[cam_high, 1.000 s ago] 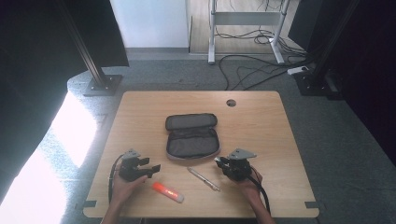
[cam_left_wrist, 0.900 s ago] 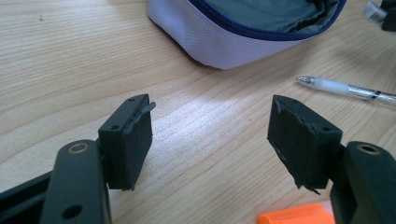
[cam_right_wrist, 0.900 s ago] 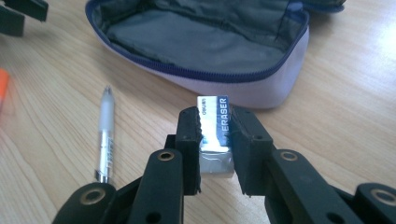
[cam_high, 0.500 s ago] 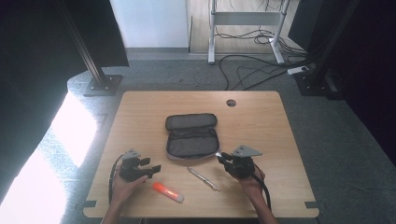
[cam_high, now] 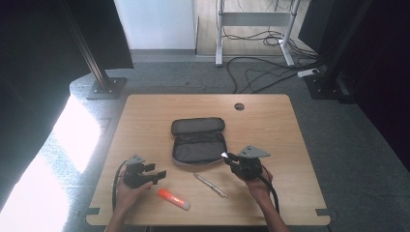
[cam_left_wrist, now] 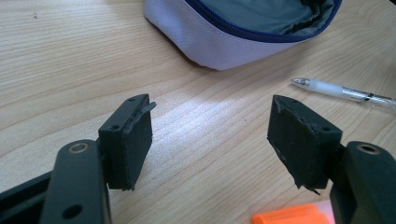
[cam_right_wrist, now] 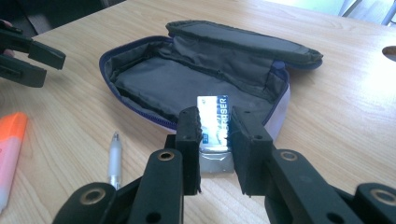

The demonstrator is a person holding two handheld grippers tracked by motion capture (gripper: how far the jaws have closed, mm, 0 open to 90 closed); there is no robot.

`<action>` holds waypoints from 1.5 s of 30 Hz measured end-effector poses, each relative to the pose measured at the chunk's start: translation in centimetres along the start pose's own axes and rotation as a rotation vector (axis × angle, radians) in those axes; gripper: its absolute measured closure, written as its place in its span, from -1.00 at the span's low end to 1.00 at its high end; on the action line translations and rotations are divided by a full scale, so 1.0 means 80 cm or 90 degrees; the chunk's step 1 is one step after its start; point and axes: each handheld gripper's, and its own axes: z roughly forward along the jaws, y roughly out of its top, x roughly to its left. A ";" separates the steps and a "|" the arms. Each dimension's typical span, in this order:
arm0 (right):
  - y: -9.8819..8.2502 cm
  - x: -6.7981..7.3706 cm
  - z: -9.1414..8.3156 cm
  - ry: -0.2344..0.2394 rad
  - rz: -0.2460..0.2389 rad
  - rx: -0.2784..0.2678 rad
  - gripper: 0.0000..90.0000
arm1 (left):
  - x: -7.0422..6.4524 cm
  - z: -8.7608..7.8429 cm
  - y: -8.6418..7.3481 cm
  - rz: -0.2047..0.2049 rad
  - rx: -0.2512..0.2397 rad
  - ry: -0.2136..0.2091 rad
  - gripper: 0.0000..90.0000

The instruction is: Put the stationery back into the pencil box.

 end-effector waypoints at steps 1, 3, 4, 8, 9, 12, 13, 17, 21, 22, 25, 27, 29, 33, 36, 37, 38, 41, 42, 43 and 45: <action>0.001 0.000 0.001 -0.001 0.000 -0.001 0.62 | 0.000 0.000 0.000 0.001 0.001 0.000 -0.30; 0.004 0.000 0.004 0.000 0.001 -0.004 0.62 | -0.001 0.001 0.000 0.002 0.003 -0.001 -0.30; 0.005 0.000 0.005 0.000 0.002 -0.006 0.62 | -0.001 0.001 0.000 0.002 0.003 -0.001 -0.30; 0.008 -0.001 0.008 0.000 0.001 -0.005 0.62 | -0.001 0.003 0.000 0.002 0.005 -0.002 -0.30; 0.009 -0.001 0.008 -0.001 0.002 -0.006 0.62 | -0.002 0.003 -0.001 0.002 0.006 -0.002 -0.30; 0.011 -0.001 0.009 -0.001 0.002 -0.010 0.61 | -0.002 0.004 -0.001 0.004 0.007 -0.004 -0.30; 0.012 -0.001 0.010 0.000 0.001 -0.010 0.62 | -0.003 0.003 -0.001 0.004 0.007 -0.004 -0.30; 0.015 -0.003 0.016 0.002 0.006 -0.009 0.62 | -0.003 0.004 -0.001 0.004 0.008 -0.003 -0.31; 0.019 -0.003 0.023 0.003 0.005 -0.006 0.61 | -0.002 0.005 -0.002 0.002 0.010 -0.004 -0.31; 0.020 -0.003 0.024 0.002 0.004 -0.006 0.61 | -0.002 0.005 -0.002 0.002 0.011 -0.004 -0.31; 0.021 -0.004 0.030 -0.001 0.004 -0.003 0.61 | -0.003 0.006 -0.002 0.002 0.012 -0.004 -0.31; 0.022 -0.006 0.032 -0.003 0.006 0.002 0.62 | -0.003 0.005 -0.002 0.002 0.012 -0.005 -0.31; 0.023 -0.007 0.034 -0.005 0.008 0.001 0.62 | -0.003 0.005 -0.002 0.001 0.011 -0.004 -0.31; 0.026 -0.008 0.037 -0.010 0.007 0.003 0.61 | -0.003 0.005 -0.002 0.001 0.013 -0.004 -0.32; 0.028 -0.010 0.042 -0.013 0.006 0.005 0.61 | -0.003 0.006 -0.002 0.001 0.014 -0.003 -0.32; 0.029 -0.010 0.043 -0.014 0.007 0.006 0.61 | -0.003 0.006 -0.002 0.001 0.015 -0.002 -0.32; 0.029 -0.011 0.045 -0.014 0.007 0.008 0.61 | -0.002 0.006 -0.003 0.001 0.015 -0.001 -0.32; 0.031 -0.013 0.052 -0.018 0.007 0.015 0.61 | -0.002 0.007 -0.003 0.000 0.017 0.000 -0.32; 0.031 -0.015 0.054 -0.020 0.007 0.016 0.61 | -0.002 0.007 -0.003 0.000 0.018 0.000 -0.32; 0.031 -0.016 0.056 -0.022 0.008 0.018 0.61 | -0.001 0.007 -0.004 0.000 0.018 0.000 -0.32; 0.029 -0.018 0.060 -0.025 0.012 0.020 0.61 | -0.002 0.008 -0.003 0.000 0.020 0.000 -0.32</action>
